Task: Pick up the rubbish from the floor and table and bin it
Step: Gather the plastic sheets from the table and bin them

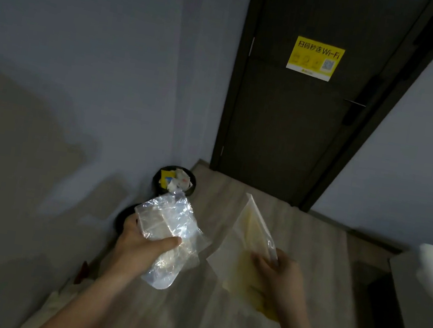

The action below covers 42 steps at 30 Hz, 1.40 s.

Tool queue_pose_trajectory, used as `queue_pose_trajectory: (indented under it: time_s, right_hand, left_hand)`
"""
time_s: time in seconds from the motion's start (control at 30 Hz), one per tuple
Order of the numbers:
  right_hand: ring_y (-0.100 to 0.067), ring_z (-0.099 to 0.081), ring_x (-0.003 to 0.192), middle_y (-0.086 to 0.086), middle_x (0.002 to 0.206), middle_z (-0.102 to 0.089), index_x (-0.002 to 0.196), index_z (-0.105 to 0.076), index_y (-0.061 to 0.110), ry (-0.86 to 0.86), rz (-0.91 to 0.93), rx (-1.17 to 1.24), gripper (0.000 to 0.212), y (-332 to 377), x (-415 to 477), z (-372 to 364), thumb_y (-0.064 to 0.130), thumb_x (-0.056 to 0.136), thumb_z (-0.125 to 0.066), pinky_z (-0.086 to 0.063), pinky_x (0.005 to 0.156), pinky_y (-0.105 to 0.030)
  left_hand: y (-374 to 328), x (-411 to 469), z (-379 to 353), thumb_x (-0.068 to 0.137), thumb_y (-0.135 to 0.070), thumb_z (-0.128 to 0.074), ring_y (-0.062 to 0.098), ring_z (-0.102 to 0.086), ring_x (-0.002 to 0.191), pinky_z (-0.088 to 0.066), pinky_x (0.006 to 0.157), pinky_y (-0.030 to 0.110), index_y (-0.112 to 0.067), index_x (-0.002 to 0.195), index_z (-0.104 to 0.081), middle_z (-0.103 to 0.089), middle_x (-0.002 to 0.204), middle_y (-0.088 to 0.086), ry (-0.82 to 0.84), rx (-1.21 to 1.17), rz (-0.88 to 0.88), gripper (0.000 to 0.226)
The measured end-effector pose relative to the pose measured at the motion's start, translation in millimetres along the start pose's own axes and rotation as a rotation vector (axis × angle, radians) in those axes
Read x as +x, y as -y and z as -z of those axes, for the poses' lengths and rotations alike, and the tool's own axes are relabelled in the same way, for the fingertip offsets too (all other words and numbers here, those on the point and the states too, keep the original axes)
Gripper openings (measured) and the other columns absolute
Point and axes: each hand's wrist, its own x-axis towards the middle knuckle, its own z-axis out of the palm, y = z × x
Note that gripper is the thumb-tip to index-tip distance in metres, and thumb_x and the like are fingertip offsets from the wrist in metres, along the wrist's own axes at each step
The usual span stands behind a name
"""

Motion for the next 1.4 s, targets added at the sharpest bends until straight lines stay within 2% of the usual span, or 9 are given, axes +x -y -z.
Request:
queue_pose_trajectory:
  time_s: [0.27,0.4,0.53,0.63,0.77,0.97,1.17,1.3,1.4]
  right_hand:
    - [-0.024,-0.066,0.076,-0.007,0.081,-0.068,0.091,-0.064,0.021,0.113,0.04,0.066,0.004,22.9,172.7,14.4,0.023,0.088,-0.065,-0.057,0.069,-0.046]
    - [-0.012,-0.065,0.067,0.001,0.078,-0.066,0.09,-0.06,0.028,0.159,0.07,0.017,0.003,35.0,250.3,19.2,0.029,0.089,-0.063,-0.049,0.053,-0.025]
    - [-0.007,-0.067,0.065,0.002,0.081,-0.068,0.093,-0.06,0.033,0.231,0.021,0.059,0.006,45.3,311.4,9.8,0.03,0.089,-0.063,-0.047,0.045,-0.014]
    - [-0.011,-0.067,0.071,0.003,0.086,-0.066,0.09,-0.057,0.036,0.271,-0.028,0.032,0.006,55.6,360.7,-7.8,0.033,0.089,-0.062,-0.049,0.046,-0.015]
    - [-0.013,-0.067,0.075,0.002,0.088,-0.066,0.099,-0.057,0.034,0.283,-0.056,-0.014,0.01,72.7,424.3,-39.9,0.035,0.09,-0.061,-0.052,0.054,-0.023]
    - [-0.024,-0.066,0.08,-0.007,0.087,-0.066,0.092,-0.058,0.026,0.285,-0.078,-0.158,0.005,124.5,503.8,-93.5,0.031,0.091,-0.059,-0.057,0.076,-0.049]
    - [-0.023,-0.066,0.082,-0.006,0.09,-0.067,0.103,-0.062,0.018,0.347,-0.065,-0.239,0.018,148.1,564.0,-139.0,0.031,0.092,-0.057,-0.055,0.081,-0.049]
    - [-0.023,-0.065,0.083,-0.008,0.093,-0.066,0.099,-0.061,0.019,0.393,-0.084,-0.226,0.01,148.5,602.6,-159.5,0.025,0.092,-0.058,-0.055,0.081,-0.046]
    - [-0.021,-0.065,0.079,-0.007,0.09,-0.064,0.089,-0.057,0.024,0.416,-0.144,-0.182,0.003,149.4,635.8,-174.3,0.026,0.092,-0.059,-0.058,0.076,-0.044]
  left_hand:
    - [-52.7,108.4,-87.7,0.027,-0.048,-0.087,0.018,-0.066,0.094,-0.055,0.085,0.041,-0.02,0.119,-0.054,-0.068,0.104,-0.001,-0.093,0.019,-0.032,0.101]
    - [-80.1,159.4,-123.0,0.044,-0.031,-0.094,0.023,-0.062,0.098,-0.052,0.088,0.041,-0.015,0.125,-0.047,-0.064,0.112,0.004,-0.145,0.024,-0.031,0.095]
    - [-96.6,206.3,-144.6,0.045,-0.032,-0.094,0.023,-0.059,0.102,-0.05,0.093,0.044,-0.015,0.129,-0.041,-0.059,0.114,0.0,-0.169,0.014,-0.021,0.101]
    - [-103.3,247.4,-156.0,0.048,-0.03,-0.094,0.02,-0.058,0.101,-0.05,0.092,0.042,-0.018,0.13,-0.041,-0.058,0.115,-0.002,-0.171,-0.022,0.004,0.097]
    - [-113.1,317.2,-163.2,0.035,-0.043,-0.089,0.021,-0.064,0.1,-0.053,0.091,0.046,-0.016,0.121,-0.054,-0.066,0.111,0.002,-0.128,-0.054,0.023,0.097]
    - [-134.9,431.6,-155.6,0.039,-0.039,-0.092,0.024,-0.064,0.101,-0.052,0.088,0.039,-0.013,0.123,-0.053,-0.066,0.112,0.004,-0.142,-0.025,0.055,0.097]
    - [-141.0,512.5,-148.9,0.047,-0.031,-0.094,0.019,-0.058,0.099,-0.044,0.078,0.029,-0.012,0.131,-0.04,-0.06,0.121,0.003,-0.199,0.011,0.088,0.101]
    - [-135.1,540.7,-148.7,0.042,-0.041,-0.093,0.025,-0.059,0.108,-0.049,0.086,0.034,-0.012,0.134,-0.039,-0.06,0.123,0.006,-0.209,0.077,0.184,0.111]
    - [-131.2,562.9,-154.9,0.033,-0.051,-0.085,0.025,-0.064,0.102,-0.053,0.087,0.04,-0.009,0.126,-0.049,-0.065,0.112,0.006,-0.215,0.108,0.204,0.108]
